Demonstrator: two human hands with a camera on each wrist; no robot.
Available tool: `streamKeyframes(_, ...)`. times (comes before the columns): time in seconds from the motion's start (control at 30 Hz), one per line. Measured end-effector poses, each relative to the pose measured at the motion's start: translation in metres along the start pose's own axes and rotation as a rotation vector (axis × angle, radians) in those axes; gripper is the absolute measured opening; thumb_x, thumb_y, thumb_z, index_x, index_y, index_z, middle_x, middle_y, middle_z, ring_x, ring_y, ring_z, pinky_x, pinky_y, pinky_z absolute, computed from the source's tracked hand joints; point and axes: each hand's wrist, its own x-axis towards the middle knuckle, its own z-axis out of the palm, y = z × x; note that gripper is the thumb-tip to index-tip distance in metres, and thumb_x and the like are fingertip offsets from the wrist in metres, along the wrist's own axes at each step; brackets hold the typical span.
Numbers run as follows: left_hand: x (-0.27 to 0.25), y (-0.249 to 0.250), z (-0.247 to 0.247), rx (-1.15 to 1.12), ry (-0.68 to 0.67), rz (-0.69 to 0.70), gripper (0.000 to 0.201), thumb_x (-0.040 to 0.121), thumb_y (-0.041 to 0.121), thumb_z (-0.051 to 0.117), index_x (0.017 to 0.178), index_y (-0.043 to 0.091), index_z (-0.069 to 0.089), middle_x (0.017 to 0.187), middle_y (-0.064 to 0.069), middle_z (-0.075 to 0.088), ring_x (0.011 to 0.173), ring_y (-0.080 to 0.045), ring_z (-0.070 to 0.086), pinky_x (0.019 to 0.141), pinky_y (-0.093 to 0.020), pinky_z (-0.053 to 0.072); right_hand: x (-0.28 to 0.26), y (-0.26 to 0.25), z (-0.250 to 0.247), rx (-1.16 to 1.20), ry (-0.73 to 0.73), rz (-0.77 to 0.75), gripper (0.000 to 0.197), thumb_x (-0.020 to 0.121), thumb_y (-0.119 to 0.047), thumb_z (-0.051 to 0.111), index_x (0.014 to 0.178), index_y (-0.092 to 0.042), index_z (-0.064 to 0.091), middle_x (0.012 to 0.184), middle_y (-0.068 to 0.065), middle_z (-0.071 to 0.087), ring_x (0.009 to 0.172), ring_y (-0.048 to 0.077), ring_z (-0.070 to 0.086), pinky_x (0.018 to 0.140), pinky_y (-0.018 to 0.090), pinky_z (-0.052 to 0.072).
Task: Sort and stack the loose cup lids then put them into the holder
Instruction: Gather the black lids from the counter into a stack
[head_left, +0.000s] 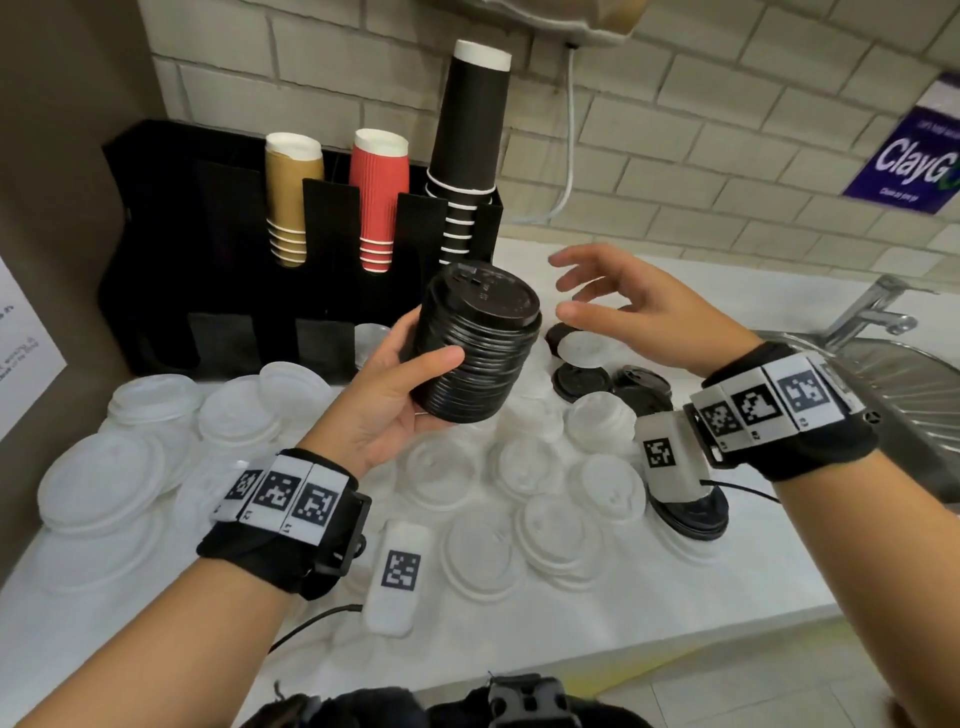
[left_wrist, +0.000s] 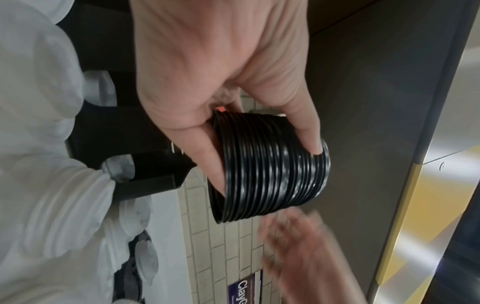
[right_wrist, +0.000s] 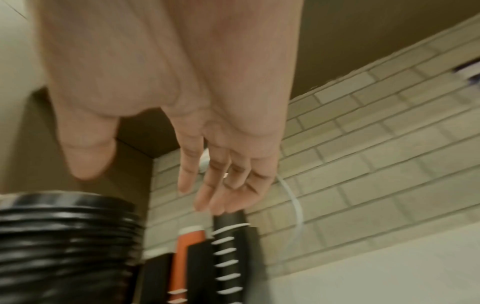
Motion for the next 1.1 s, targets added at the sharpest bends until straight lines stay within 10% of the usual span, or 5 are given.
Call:
streamKeyframes(0.1,0.003,0.008,-0.003,0.005,0.015,0.049,0.053,0.076,0.019,0.074,0.124,0.033,0.057,0.115,0.005,0.071,0.102,-0.017,0.071,0.067,-0.037,0.059,-0.007,0.049,-0.020,-0.276,-0.111,0.305,0.035,0.079,-0.053,0.068,0.103,-0.031,0.057,0.104,-0.008,0.063,0.097,0.017,0.061,0.076,0.024,0.043)
streamKeyframes(0.27,0.002,0.022,-0.007,0.032,0.013,0.115,0.051,0.074,0.023,0.069,0.124,0.032,0.056,0.112,0.006,0.073,0.102,-0.016,0.071,0.066,-0.036,0.060,-0.031,0.130,-0.017,-0.735,-0.443,0.709,0.070,0.065,-0.056,0.079,0.113,-0.024,0.038,0.097,0.000,0.056,0.086,0.024,0.056,0.077,0.034,0.047)
streamKeyframes(0.47,0.002,0.027,-0.009,0.058,0.041,0.123,0.048,0.077,0.022,0.067,0.122,0.032,0.057,0.117,0.004,0.071,0.106,-0.019,0.069,0.068,-0.038,0.060,-0.043,0.148,0.000,-0.754,-0.379,0.711,0.075,0.064,-0.044,0.082,0.119,-0.021,0.036,0.110,0.006,0.049,0.095,0.029,0.056,0.086,0.044,0.051)
streamKeyframes(0.7,0.001,0.023,-0.004,0.068,0.038,0.107,0.065,0.066,0.029,0.076,0.127,0.030,0.055,0.113,0.005,0.072,0.103,-0.019,0.071,0.067,-0.035,0.059,-0.026,0.115,-0.014,-0.497,-0.235,0.506,0.077,0.066,-0.051,0.081,0.124,-0.026,0.036,0.113,-0.002,0.047,0.102,0.021,0.051,0.085,0.031,0.041)
streamKeyframes(1.1,0.000,0.021,0.002,0.078,0.052,0.084,0.078,0.067,0.028,0.077,0.140,0.026,0.048,0.118,0.003,0.070,0.107,-0.020,0.069,0.068,-0.037,0.059,-0.060,0.142,0.008,-0.828,-0.475,0.737,0.082,0.059,-0.047,0.085,0.120,-0.022,0.035,0.082,-0.009,0.042,0.076,0.019,0.054,0.070,0.033,0.046)
